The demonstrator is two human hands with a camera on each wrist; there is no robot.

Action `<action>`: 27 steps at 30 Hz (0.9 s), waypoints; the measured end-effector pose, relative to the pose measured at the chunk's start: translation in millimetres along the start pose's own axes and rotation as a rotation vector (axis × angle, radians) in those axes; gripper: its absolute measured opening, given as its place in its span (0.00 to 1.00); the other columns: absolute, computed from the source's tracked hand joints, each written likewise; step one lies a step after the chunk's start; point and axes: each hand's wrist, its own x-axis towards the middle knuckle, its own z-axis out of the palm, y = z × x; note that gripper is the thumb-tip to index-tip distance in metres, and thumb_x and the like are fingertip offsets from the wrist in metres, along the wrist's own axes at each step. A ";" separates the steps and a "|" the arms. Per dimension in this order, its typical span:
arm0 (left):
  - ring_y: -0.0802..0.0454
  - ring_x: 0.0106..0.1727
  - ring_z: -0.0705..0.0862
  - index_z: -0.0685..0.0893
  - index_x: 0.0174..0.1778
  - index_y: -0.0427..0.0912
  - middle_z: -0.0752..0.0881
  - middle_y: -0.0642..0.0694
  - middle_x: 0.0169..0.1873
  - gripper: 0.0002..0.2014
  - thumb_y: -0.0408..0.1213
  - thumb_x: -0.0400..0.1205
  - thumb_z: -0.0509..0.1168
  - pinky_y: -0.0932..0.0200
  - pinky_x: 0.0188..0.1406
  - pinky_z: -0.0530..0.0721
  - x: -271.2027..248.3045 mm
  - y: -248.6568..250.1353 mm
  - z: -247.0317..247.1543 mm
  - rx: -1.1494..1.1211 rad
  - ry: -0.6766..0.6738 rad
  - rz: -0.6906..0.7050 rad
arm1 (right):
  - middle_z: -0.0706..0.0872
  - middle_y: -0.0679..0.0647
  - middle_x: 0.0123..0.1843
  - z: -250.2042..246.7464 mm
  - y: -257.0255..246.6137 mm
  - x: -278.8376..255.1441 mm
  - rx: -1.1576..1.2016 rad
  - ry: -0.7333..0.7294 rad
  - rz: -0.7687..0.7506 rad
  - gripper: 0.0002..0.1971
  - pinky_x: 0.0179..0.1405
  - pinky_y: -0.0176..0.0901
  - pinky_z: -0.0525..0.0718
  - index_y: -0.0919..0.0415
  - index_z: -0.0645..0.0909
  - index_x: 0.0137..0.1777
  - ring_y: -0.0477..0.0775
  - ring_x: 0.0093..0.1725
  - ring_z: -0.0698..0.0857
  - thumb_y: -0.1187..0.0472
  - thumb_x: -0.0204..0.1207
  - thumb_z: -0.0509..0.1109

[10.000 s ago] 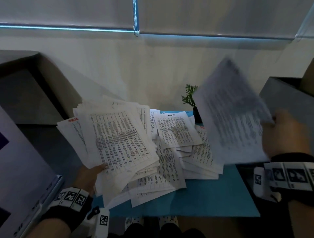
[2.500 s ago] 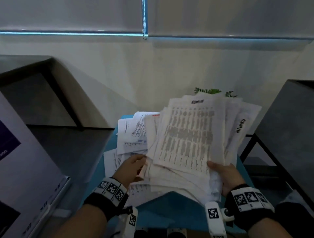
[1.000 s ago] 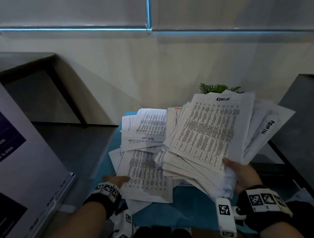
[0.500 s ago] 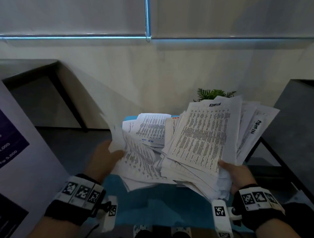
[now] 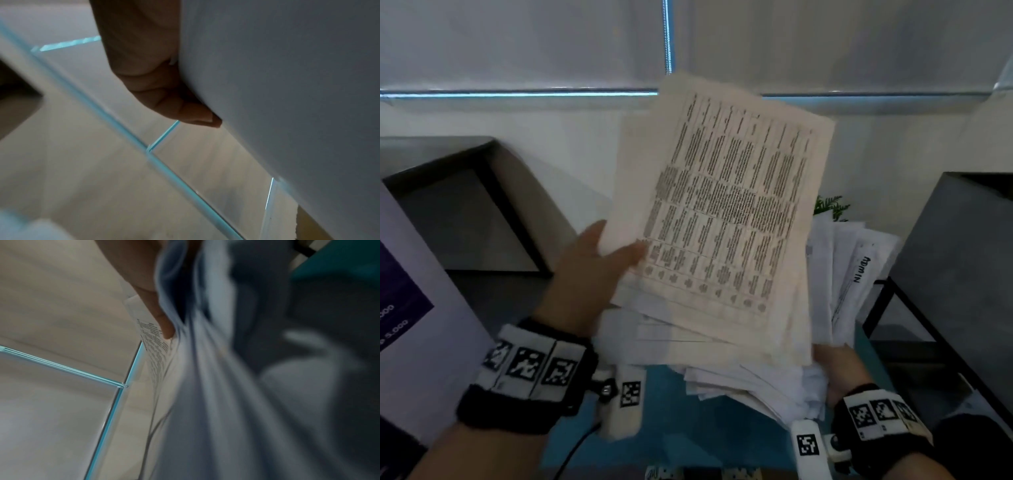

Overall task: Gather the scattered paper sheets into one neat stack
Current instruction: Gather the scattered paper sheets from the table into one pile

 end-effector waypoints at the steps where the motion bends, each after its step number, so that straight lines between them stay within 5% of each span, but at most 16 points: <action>1: 0.42 0.52 0.89 0.86 0.48 0.47 0.91 0.43 0.48 0.08 0.36 0.74 0.74 0.44 0.53 0.87 6.3 -17.3 7.2 -0.036 -0.010 -0.083 | 0.81 0.63 0.37 2.7 1.0 -1.6 -0.034 -0.019 0.003 0.04 0.38 0.42 0.83 0.72 0.81 0.45 0.60 0.36 0.80 0.73 0.77 0.65; 3: 0.38 0.54 0.88 0.86 0.47 0.45 0.90 0.39 0.50 0.08 0.35 0.74 0.74 0.40 0.55 0.86 14.6 -53.7 24.0 -0.054 0.005 -0.203 | 0.86 0.70 0.46 9.7 6.6 -7.4 -0.011 -0.087 0.030 0.11 0.47 0.52 0.83 0.73 0.82 0.56 0.65 0.45 0.84 0.71 0.75 0.69; 6: 0.37 0.54 0.86 0.84 0.53 0.36 0.87 0.40 0.47 0.11 0.31 0.75 0.72 0.52 0.47 0.85 18.1 -105.8 42.0 0.104 0.067 -0.236 | 0.89 0.65 0.48 15.8 10.3 -9.3 0.017 -0.162 0.041 0.12 0.51 0.73 0.81 0.62 0.84 0.56 0.68 0.50 0.86 0.66 0.72 0.73; 10: 0.44 0.52 0.86 0.79 0.50 0.46 0.87 0.47 0.48 0.11 0.40 0.75 0.73 0.45 0.57 0.85 6.2 -153.7 43.3 0.306 0.086 -0.260 | 0.89 0.60 0.29 17.8 0.8 -16.9 0.093 -0.217 0.009 0.09 0.21 0.43 0.84 0.68 0.83 0.53 0.57 0.26 0.88 0.71 0.75 0.66; 13: 0.46 0.49 0.88 0.83 0.50 0.43 0.90 0.46 0.48 0.16 0.44 0.70 0.76 0.41 0.52 0.88 2.1 -165.6 33.8 0.240 0.054 -0.289 | 0.91 0.60 0.32 16.9 2.2 -19.3 0.138 -0.260 -0.042 0.08 0.21 0.40 0.84 0.66 0.84 0.53 0.55 0.28 0.89 0.68 0.76 0.67; 15: 0.44 0.50 0.89 0.81 0.59 0.37 0.89 0.40 0.52 0.27 0.40 0.66 0.80 0.42 0.48 0.89 0.9 -160.5 27.0 0.047 0.030 -0.367 | 0.91 0.61 0.34 14.3 2.9 -21.0 0.152 -0.291 -0.032 0.09 0.22 0.41 0.85 0.68 0.83 0.54 0.56 0.30 0.90 0.68 0.77 0.66; 18: 0.35 0.57 0.87 0.77 0.66 0.35 0.86 0.33 0.58 0.42 0.41 0.56 0.84 0.39 0.52 0.88 -9.2 -150.6 18.3 -0.391 -0.130 -0.663 | 0.91 0.63 0.37 13.2 4.8 -20.7 0.125 -0.321 -0.022 0.12 0.25 0.42 0.86 0.72 0.82 0.57 0.58 0.32 0.91 0.67 0.76 0.66; 20: 0.34 0.61 0.85 0.82 0.64 0.36 0.87 0.33 0.59 0.37 0.41 0.58 0.82 0.33 0.61 0.82 -21.4 -143.4 16.0 -0.444 -0.331 -0.774 | 0.91 0.62 0.36 16.4 2.6 -21.6 0.114 -0.339 -0.001 0.11 0.26 0.41 0.87 0.70 0.83 0.55 0.58 0.33 0.90 0.64 0.78 0.66; 22: 0.34 0.61 0.85 0.83 0.63 0.36 0.87 0.33 0.58 0.33 0.37 0.61 0.81 0.31 0.64 0.78 -27.6 -148.1 16.5 -0.383 -0.390 -0.763 | 0.91 0.60 0.32 21.4 -2.3 -23.6 0.121 -0.328 0.013 0.10 0.26 0.41 0.87 0.66 0.83 0.50 0.59 0.34 0.89 0.59 0.78 0.66; 25: 0.35 0.58 0.86 0.84 0.61 0.41 0.89 0.37 0.55 0.37 0.40 0.53 0.84 0.31 0.63 0.79 -26.5 -155.7 20.0 -0.236 -0.299 -0.685 | 0.92 0.61 0.46 29.0 -6.0 -22.3 0.206 -0.391 0.023 0.25 0.49 0.52 0.85 0.59 0.83 0.57 0.64 0.52 0.88 0.46 0.63 0.77; 27: 0.37 0.56 0.87 0.85 0.58 0.44 0.90 0.41 0.52 0.28 0.36 0.60 0.80 0.34 0.61 0.81 -26.1 -161.2 24.4 -0.204 -0.220 -0.635 | 0.91 0.61 0.54 35.2 -3.1 -18.7 0.165 -0.454 0.015 0.32 0.60 0.58 0.82 0.58 0.84 0.60 0.64 0.57 0.88 0.45 0.56 0.82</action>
